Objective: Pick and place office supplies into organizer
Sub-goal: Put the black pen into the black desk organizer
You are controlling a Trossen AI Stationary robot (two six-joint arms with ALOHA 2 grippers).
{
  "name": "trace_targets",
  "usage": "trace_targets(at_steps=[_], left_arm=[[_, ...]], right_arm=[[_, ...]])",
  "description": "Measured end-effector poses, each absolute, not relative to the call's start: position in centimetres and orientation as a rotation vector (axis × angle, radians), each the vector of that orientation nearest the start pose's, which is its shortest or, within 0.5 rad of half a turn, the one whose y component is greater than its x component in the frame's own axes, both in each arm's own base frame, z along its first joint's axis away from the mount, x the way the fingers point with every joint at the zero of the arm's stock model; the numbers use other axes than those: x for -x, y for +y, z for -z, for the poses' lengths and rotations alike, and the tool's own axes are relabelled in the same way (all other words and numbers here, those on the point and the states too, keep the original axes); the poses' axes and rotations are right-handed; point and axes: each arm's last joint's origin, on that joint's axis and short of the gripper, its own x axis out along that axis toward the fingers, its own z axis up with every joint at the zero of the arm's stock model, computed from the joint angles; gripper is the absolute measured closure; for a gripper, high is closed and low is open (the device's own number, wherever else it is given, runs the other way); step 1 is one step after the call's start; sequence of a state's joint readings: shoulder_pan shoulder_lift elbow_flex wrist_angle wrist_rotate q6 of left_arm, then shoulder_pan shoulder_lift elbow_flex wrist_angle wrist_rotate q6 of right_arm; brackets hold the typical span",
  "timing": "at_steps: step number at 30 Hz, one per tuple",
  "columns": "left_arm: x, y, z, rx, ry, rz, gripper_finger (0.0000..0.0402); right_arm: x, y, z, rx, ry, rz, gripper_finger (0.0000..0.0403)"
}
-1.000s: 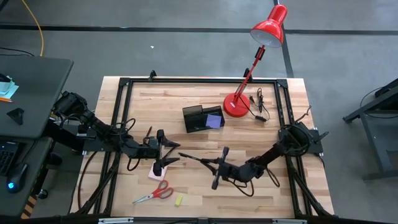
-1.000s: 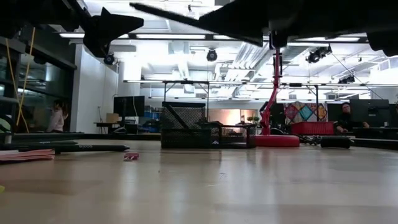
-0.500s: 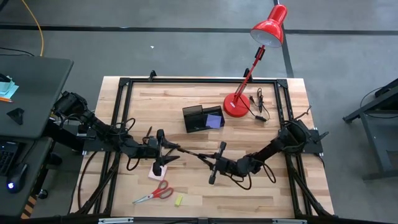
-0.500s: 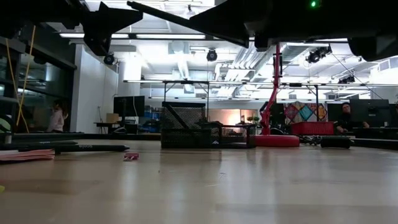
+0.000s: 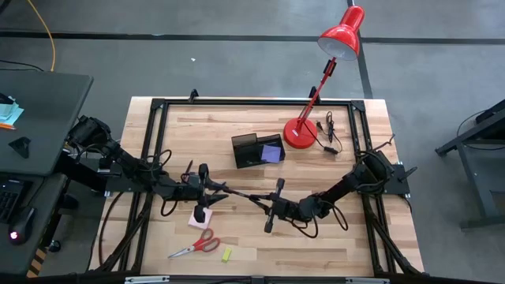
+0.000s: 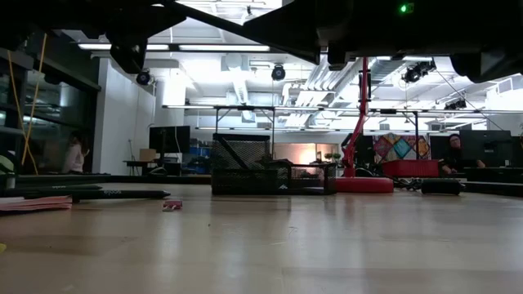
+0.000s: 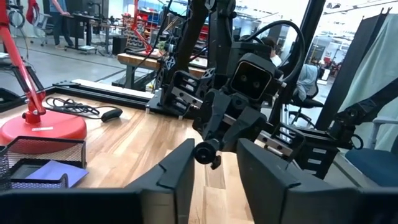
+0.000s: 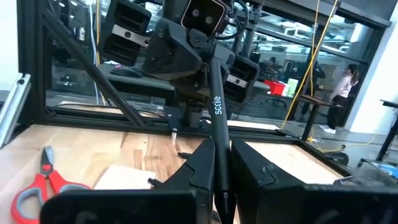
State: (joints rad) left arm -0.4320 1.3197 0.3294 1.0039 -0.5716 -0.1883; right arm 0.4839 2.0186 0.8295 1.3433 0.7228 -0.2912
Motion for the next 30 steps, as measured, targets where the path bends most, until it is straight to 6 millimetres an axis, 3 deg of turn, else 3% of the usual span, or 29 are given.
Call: trace_targets(at_steps=[12,21,30], left_arm=[[-21.65,-8.3,-18.84,0.176,-0.022,-0.124,0.0371],[-21.66,-8.35,-18.84,0.166,-0.019,-0.108,0.0352],[-21.65,-8.36,-18.81,0.141,-0.015,-0.106,0.0377]], right_arm=[[-33.68,15.55,-14.9,0.212,-0.087,0.219,0.0382],[-33.68,15.56,-14.88,0.209,-0.088,0.219,0.0377],[-33.61,15.7,-14.85,0.235,-0.081,0.223,0.0358]])
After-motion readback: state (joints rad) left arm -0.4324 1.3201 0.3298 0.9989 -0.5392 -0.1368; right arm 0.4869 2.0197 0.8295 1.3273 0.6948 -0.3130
